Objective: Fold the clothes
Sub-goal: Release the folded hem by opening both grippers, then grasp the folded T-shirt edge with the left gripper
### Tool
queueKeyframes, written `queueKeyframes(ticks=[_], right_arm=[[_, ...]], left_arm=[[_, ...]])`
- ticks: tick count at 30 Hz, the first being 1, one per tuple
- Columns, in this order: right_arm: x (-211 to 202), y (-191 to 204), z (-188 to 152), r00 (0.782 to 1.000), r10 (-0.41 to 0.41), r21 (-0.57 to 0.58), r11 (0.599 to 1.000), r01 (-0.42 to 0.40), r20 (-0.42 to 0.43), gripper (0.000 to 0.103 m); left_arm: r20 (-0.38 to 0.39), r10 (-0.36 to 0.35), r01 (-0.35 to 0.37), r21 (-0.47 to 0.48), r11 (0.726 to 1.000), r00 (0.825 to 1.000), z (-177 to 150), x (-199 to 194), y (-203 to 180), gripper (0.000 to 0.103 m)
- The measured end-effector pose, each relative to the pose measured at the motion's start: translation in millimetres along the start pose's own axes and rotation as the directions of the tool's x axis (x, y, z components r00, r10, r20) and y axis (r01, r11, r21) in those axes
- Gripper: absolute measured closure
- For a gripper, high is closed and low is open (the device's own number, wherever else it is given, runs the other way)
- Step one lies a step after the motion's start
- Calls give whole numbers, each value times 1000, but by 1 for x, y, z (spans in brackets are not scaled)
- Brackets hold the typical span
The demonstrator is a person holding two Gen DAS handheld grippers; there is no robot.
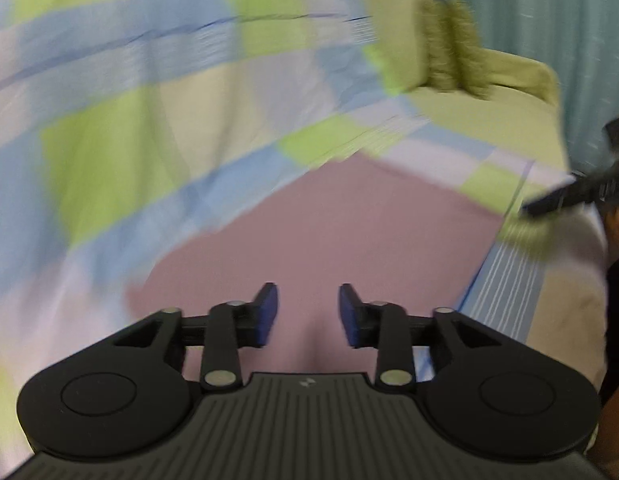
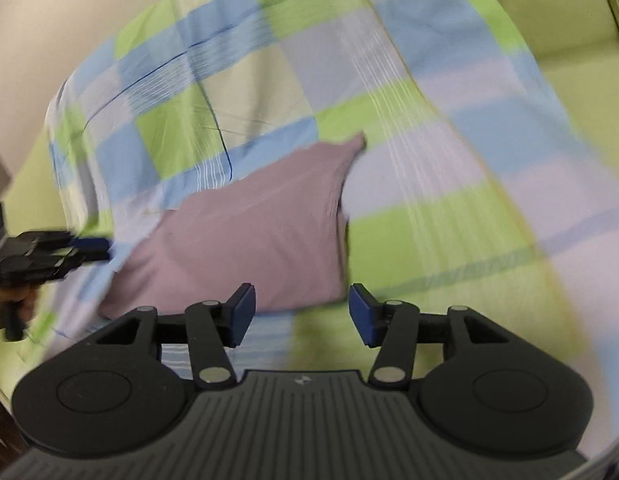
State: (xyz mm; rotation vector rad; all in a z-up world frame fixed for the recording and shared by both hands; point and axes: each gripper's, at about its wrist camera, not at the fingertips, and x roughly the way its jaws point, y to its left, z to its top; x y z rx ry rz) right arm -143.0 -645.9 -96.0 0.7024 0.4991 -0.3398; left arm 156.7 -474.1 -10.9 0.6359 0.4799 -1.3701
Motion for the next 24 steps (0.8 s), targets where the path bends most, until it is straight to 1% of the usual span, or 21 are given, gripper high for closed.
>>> queueKeyframes(ticks=[1,3,4,5,6,9,10,12,13,15,16,17,19,20,21,22,24], right_arm=[[3,-1,-4,1000,0,34,999,0,6,55],[7,-4,-12,999,-1,109,994,-3,32,55],[11,-5,-16,999,7,134,991,-13,43,55],[19,-6,-22,999,14,145,989,-21,48,55],[21,-3,-24,998,9,135,991,-16,55,55],[26,3,-30,997,5,75,997,-10,71,52],[28,7,-33,997,0,24,1000,-2,76,51],[28,9,-35,997,5,-24,1000,-3,79,46],[29,10,-35,997,8,-42,999,-5,79,46],[30,10,-34,996,12,-65,998,-6,83,45],[30,9,-34,996,16,-66,998,-10,89,46],[31,8,-35,996,18,-70,997,-12,93,46],[31,9,-36,995,18,-95,995,-9,95,46],[31,9,-36,995,18,-107,994,-8,96,45],[32,9,-36,995,20,-111,994,-9,96,45],[32,8,-35,995,24,-103,995,-14,96,45],[32,5,-33,995,32,-87,996,-23,95,45]], left_arm=[[-11,-42,43,42,998,999,20,22,2,61],[-39,-125,129,126,984,991,60,67,8,61],[-52,-141,148,150,978,989,73,88,11,61],[-61,-154,162,167,973,986,80,102,12,61],[-69,-166,176,184,967,984,86,114,13,61],[-125,-220,246,261,934,968,113,187,22,60],[-127,-221,248,264,932,967,114,189,23,60],[-200,-257,307,282,909,946,117,225,29,59],[-237,-273,336,289,896,932,119,243,32,58],[-267,-290,365,301,881,919,115,251,32,55],[-277,-295,378,324,867,914,115,253,31,55],[-285,-280,376,382,844,917,114,248,23,57],[-298,-246,370,493,787,922,110,238,7,73],[-307,-235,372,532,761,922,108,234,0,86],[-316,-224,373,569,732,922,106,231,-8,86],[-317,-196,357,601,715,928,104,228,-15,86],[-329,-188,359,607,709,926,106,229,-16,85]])
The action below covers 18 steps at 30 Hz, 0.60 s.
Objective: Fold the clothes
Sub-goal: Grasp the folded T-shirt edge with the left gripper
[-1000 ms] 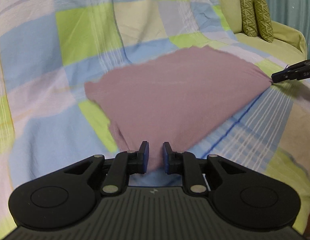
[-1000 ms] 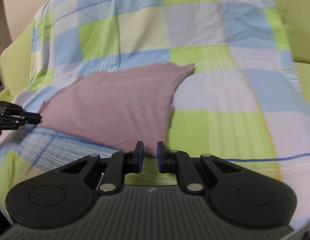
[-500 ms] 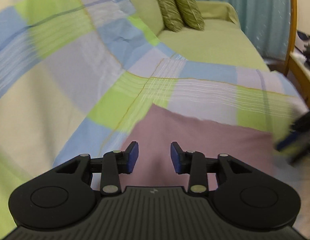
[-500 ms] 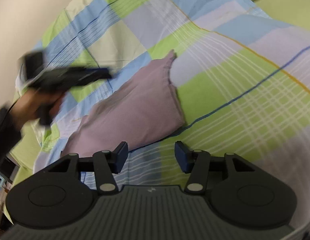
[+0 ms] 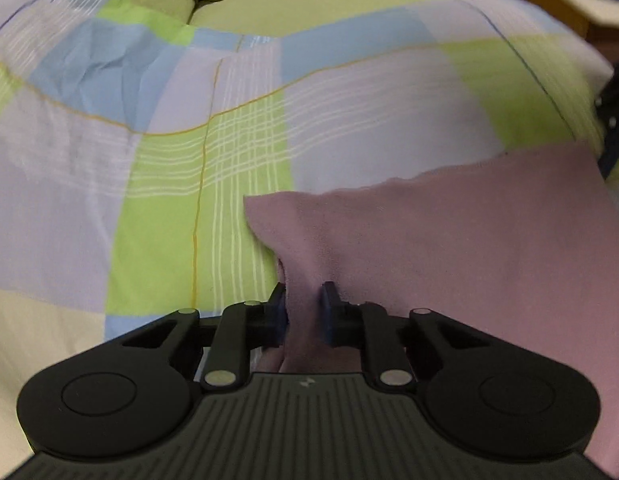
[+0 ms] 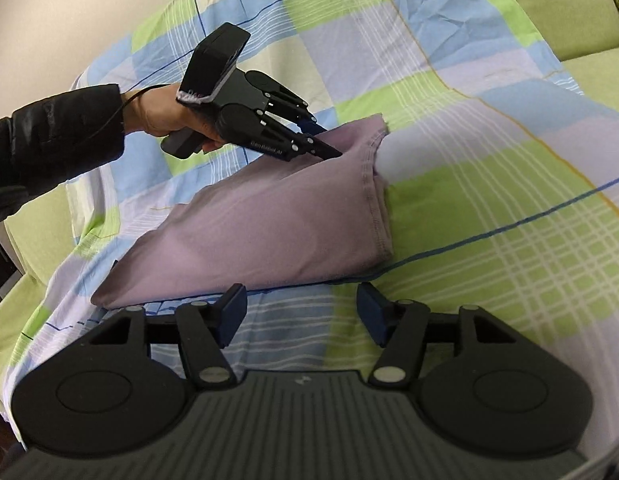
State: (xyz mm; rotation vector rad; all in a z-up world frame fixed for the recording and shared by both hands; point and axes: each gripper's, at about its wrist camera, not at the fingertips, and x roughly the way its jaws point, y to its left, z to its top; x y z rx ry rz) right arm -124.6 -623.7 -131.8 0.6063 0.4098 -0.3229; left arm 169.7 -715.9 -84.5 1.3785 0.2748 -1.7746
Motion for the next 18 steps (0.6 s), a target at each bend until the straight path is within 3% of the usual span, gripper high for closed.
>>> queueKeyframes(ticks=[3,5,7,8,9,11,13,14,15,17,18], right_arm=[[0,-2,3,1000,-2,41,999,2,-7,45],[1,-2,4,1000,-9,71,997,10,-10,45],[2,-3,6,1000,-13,121,993,14,-11,44],[2,-4,7,1000,-13,150,989,14,-8,43],[2,-5,7,1000,-11,185,983,12,-5,43],[3,-5,5,1000,0,259,966,0,1,43],[5,-3,4,1000,-8,274,962,6,6,42],[7,-2,5,1000,-10,275,961,8,5,40],[10,-2,7,1000,-11,277,961,10,4,38],[13,0,9,1000,-14,275,961,12,4,34],[14,2,9,1000,-16,266,964,15,3,34]], left_arm=[[-14,-6,6,-27,1000,1000,3,3,9,68],[-36,-73,64,-199,978,997,3,11,33,67],[-33,-100,89,-236,968,994,3,13,40,74],[-28,-103,94,-224,970,994,2,11,39,88],[-23,-107,99,-211,972,994,0,10,38,94],[-7,-72,70,-154,986,997,-5,5,25,95],[6,-58,59,-164,985,998,-9,4,25,81],[15,-45,47,-172,984,999,-11,4,26,60],[9,20,-18,-181,983,1000,-14,3,29,41],[3,59,-58,-177,982,998,-15,2,32,35],[4,34,-33,-178,984,999,-17,3,34,36]])
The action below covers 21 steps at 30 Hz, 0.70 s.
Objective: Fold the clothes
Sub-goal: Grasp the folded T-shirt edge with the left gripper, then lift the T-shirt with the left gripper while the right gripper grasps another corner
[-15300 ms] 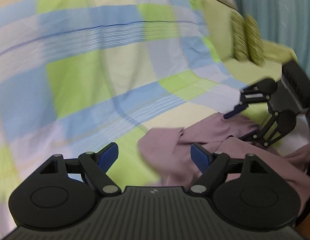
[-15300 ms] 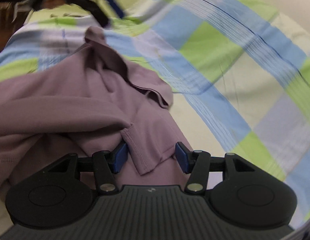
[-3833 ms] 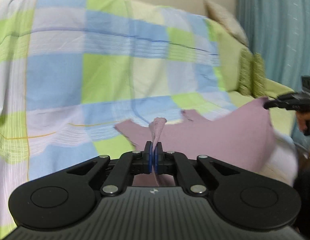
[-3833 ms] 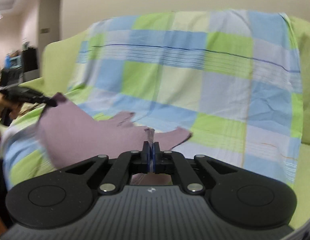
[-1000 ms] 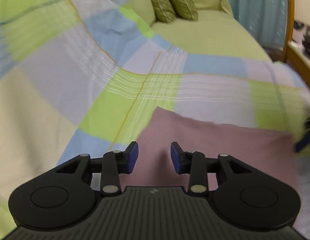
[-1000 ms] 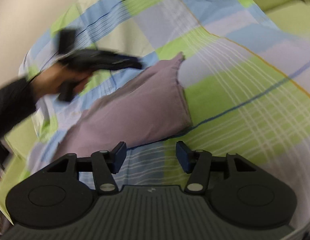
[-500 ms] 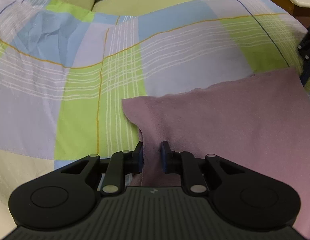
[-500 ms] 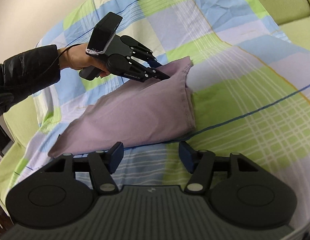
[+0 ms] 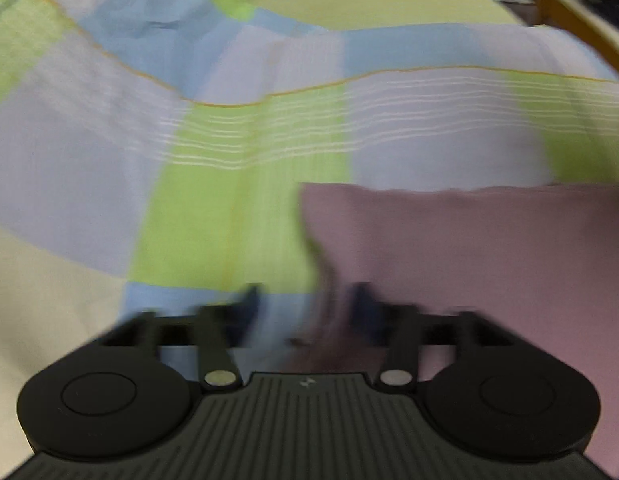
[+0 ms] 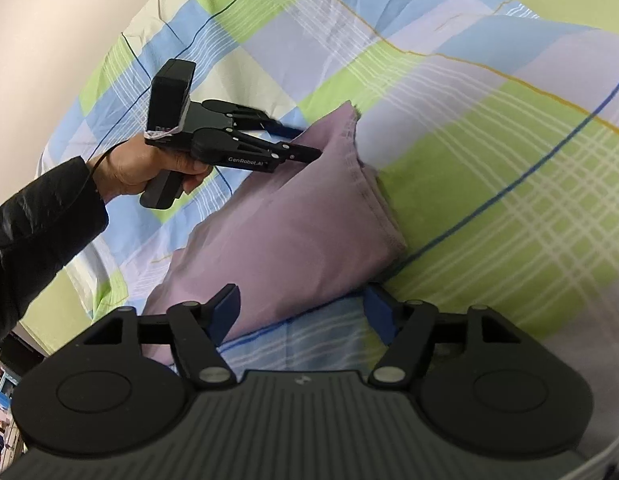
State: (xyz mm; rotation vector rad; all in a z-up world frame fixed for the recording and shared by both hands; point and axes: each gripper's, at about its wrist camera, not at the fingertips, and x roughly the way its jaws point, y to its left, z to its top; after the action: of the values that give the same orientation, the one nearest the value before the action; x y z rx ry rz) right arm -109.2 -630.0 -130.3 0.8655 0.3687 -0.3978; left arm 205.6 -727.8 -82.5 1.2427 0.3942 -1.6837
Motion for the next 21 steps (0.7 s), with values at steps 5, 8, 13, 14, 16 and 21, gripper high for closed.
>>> queueKeyframes(ticks=[5,8,13,14,16,21], right_arm=[[1,3,-3,1000,-10,-39,999,10,3,34],[2,3,-3,1000,-6,-40,999,6,1,32],[14,-3,12,1000,11,10,1000,-11,13,32],[15,-6,13,1000,12,41,999,-13,22,34],[11,-10,10,999,10,95,995,-14,46,41],[18,-17,19,998,8,147,989,-17,65,72]], left_arm=[[-10,-148,148,-37,988,989,1,4,8,90],[-37,-167,167,5,986,985,4,4,-2,95],[0,-150,150,-62,987,989,4,11,2,96],[5,-147,147,-67,987,989,5,10,0,98],[36,-144,147,-86,985,989,-2,6,-1,98],[90,-150,162,-144,976,985,-9,6,4,98]])
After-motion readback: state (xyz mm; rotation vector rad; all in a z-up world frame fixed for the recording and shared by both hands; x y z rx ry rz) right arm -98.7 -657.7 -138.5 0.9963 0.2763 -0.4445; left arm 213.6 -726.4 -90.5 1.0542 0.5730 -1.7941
